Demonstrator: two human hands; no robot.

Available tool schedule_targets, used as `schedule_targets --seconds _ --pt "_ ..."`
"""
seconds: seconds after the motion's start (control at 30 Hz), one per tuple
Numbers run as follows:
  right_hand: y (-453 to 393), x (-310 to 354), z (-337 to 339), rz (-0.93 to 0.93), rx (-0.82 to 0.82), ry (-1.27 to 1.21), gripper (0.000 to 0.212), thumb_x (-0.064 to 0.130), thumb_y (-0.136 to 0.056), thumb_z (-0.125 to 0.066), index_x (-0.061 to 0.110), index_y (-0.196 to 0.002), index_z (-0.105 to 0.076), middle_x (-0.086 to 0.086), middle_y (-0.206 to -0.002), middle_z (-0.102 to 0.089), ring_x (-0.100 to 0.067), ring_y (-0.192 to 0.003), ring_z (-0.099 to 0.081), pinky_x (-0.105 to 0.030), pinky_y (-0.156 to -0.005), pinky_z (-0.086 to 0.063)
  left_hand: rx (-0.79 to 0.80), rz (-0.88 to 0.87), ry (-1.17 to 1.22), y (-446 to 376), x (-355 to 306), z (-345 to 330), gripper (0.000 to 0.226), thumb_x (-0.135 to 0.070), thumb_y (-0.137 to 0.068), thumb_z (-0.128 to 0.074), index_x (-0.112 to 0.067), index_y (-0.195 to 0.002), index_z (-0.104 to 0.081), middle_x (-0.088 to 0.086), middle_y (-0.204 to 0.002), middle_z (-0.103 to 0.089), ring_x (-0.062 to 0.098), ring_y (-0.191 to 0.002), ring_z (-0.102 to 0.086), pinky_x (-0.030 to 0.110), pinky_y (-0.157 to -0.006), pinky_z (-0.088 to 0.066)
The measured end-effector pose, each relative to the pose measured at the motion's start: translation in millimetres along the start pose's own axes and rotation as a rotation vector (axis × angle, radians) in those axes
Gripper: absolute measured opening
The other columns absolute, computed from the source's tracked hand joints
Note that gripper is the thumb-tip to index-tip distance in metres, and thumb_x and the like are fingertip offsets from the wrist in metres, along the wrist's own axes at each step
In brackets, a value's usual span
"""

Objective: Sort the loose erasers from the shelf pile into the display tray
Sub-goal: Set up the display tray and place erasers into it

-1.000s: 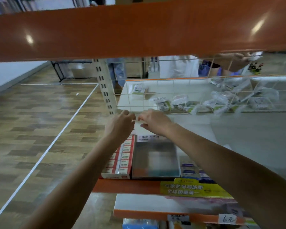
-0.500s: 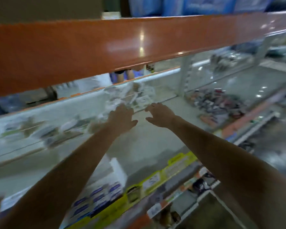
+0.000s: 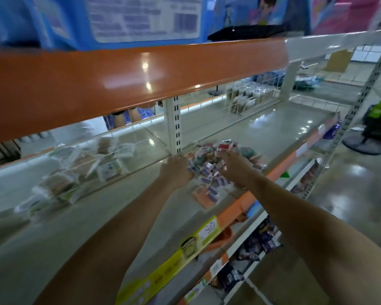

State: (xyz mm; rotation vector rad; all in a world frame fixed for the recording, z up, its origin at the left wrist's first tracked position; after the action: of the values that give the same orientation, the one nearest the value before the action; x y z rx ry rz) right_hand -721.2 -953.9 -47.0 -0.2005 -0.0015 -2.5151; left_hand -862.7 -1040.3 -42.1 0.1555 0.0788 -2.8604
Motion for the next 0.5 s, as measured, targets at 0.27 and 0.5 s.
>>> schedule_targets --seconds 0.27,0.5 --pt "-14 -39 -11 0.053 -0.034 -0.050 0.054 0.019 -0.088 -0.052 0.008 -0.138 -0.036 -0.015 -0.151 -0.026 -0.033 -0.138 -0.025 -0.044 -0.111 -0.028 -0.165 0.031 0.016 -46 -27 -1 0.043 -0.036 -0.094 -0.047 -0.012 -0.129 -0.045 0.010 -0.130 -0.048 0.027 -0.119 -0.044 0.039 -0.092 -0.041" --pt "-21 -53 -14 0.037 -0.084 -0.132 0.069 0.019 -0.078 -0.066 0.007 -0.139 -0.035 -0.014 -0.146 -0.035 -0.031 -0.134 -0.031 -0.041 -0.109 -0.031 -0.206 0.098 0.120 -72 -31 -9 0.052 -0.039 -0.093 -0.050 -0.014 -0.138 -0.040 0.009 -0.129 -0.052 0.027 -0.120 -0.045 0.037 -0.092 -0.042"
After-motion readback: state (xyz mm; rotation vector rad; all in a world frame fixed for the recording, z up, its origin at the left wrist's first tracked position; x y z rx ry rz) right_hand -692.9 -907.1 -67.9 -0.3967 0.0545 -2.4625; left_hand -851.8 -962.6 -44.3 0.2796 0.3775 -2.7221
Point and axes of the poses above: each hand's wrist, its own y-axis away from the middle knuckle, its own z-axis out of the back of the hand, x = y × z, the point moved 9 cm from there along -y, towards the middle knuckle
